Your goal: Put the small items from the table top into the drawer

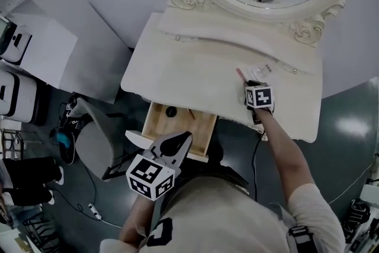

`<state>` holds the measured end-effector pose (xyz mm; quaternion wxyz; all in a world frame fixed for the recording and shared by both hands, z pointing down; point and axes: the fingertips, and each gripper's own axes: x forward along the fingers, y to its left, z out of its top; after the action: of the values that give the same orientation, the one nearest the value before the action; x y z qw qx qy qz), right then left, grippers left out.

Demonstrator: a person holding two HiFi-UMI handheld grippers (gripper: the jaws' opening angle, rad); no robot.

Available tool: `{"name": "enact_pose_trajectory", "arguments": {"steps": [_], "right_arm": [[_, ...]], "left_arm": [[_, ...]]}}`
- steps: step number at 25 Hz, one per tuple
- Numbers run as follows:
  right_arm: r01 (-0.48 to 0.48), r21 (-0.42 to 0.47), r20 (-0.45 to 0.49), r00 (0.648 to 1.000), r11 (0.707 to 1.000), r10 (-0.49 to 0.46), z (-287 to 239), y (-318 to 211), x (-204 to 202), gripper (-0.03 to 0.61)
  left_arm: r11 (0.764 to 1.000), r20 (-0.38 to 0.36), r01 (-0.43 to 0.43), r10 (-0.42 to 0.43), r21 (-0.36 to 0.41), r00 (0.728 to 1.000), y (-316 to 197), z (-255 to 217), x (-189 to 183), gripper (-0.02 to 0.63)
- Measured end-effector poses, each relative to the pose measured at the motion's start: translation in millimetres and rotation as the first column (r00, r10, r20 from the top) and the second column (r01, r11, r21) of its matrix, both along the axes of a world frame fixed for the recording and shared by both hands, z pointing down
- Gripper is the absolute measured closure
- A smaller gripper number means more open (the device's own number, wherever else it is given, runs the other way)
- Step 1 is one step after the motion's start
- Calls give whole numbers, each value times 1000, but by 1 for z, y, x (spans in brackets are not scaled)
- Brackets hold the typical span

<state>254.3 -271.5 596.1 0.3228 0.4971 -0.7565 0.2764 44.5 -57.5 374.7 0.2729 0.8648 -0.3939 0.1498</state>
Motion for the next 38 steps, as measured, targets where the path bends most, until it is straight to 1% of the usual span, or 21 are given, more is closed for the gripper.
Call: {"name": "enact_pose_trajectory", "arguments": {"steps": [1,3,7,11,13,15,17,23,28,34,38], "right_arm": [[-13,1,17,1000,1000,13,0,0,3,518],[-27,-9,35,999,1000,28,0,-1,5,522],[11,-16,-62,998,1000,-12,0,-2,2,522],[-13,-35,-54,998,999,11,0,0,0,522],[-5,-57,-73,997,998,0,0,0,-2,522],[2,-59,-100,995,998,-8,-4,1,-2,522],[-2,-42,-102,995,999,-3,-9,3,-4,522],[-32,-9,-64,997,999,31,-28,14,-13,523],[-71,44,4,997,996,71,-55,20,-17,523],[-81,101,6,997,992,81,-80,35,-22,522],[-64,129,7,998,990,63,-94,47,-34,522]], "left_arm": [[1000,-4,2,-2,3,1000,0,-1,-2,546],[1000,-11,6,-6,10,1000,1,-4,-9,548],[999,-24,26,-26,23,999,4,-6,-25,546],[999,-35,41,-40,28,999,9,-8,-43,548],[998,-40,46,-45,33,998,9,-10,-50,548],[998,-49,46,-44,39,998,9,-11,-55,546],[998,-58,45,-42,44,997,10,-11,-61,547],[998,-72,22,-18,61,997,12,-15,-74,547],[997,-83,-17,23,78,996,12,-19,-78,548],[994,-96,-61,70,95,993,18,-21,-84,546],[992,-138,-73,86,99,987,22,-26,-92,547]]}}
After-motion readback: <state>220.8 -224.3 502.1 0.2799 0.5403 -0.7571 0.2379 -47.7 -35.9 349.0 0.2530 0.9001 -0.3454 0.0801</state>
